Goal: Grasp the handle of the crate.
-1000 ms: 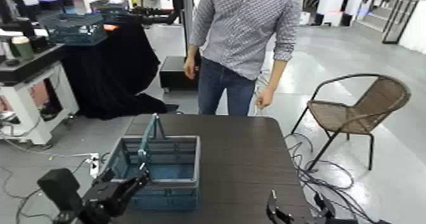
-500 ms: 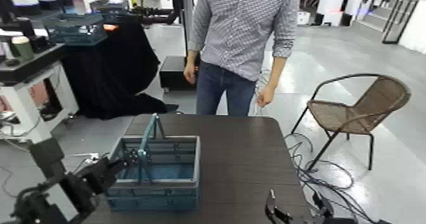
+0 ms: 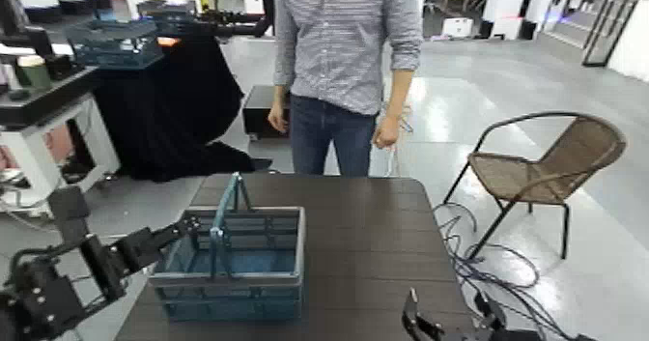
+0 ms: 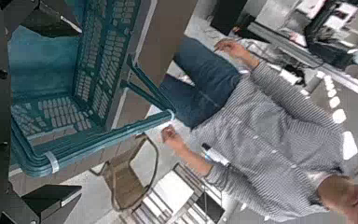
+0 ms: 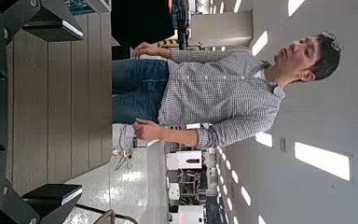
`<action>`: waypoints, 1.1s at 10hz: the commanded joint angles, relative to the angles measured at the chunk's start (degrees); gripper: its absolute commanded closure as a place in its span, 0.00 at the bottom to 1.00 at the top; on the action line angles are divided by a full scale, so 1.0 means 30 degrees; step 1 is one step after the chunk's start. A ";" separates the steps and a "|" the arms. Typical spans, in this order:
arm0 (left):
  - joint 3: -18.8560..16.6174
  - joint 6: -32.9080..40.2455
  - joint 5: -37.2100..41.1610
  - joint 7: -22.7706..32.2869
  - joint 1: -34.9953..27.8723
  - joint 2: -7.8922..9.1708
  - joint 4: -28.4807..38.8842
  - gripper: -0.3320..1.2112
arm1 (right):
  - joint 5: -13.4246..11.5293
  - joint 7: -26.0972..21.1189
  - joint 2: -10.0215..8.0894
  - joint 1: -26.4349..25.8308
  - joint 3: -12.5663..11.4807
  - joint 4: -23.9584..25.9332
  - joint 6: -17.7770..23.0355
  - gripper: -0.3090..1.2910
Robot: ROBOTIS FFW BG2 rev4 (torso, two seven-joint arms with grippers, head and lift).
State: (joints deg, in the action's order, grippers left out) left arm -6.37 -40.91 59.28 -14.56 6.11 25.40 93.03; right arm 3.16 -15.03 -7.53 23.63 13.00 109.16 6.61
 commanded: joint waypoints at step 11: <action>0.7925 -0.3942 0.2623 -0.6925 1.0679 0.1963 -1.2874 0.28 | 0.0088 -0.0001 -0.0009 -0.0347 0.0385 -0.0058 0.0024 0.29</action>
State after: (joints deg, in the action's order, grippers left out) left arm 16.45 -52.38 67.09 -35.34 37.36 31.34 55.17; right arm 3.35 -15.02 -7.57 22.63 13.94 108.97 6.66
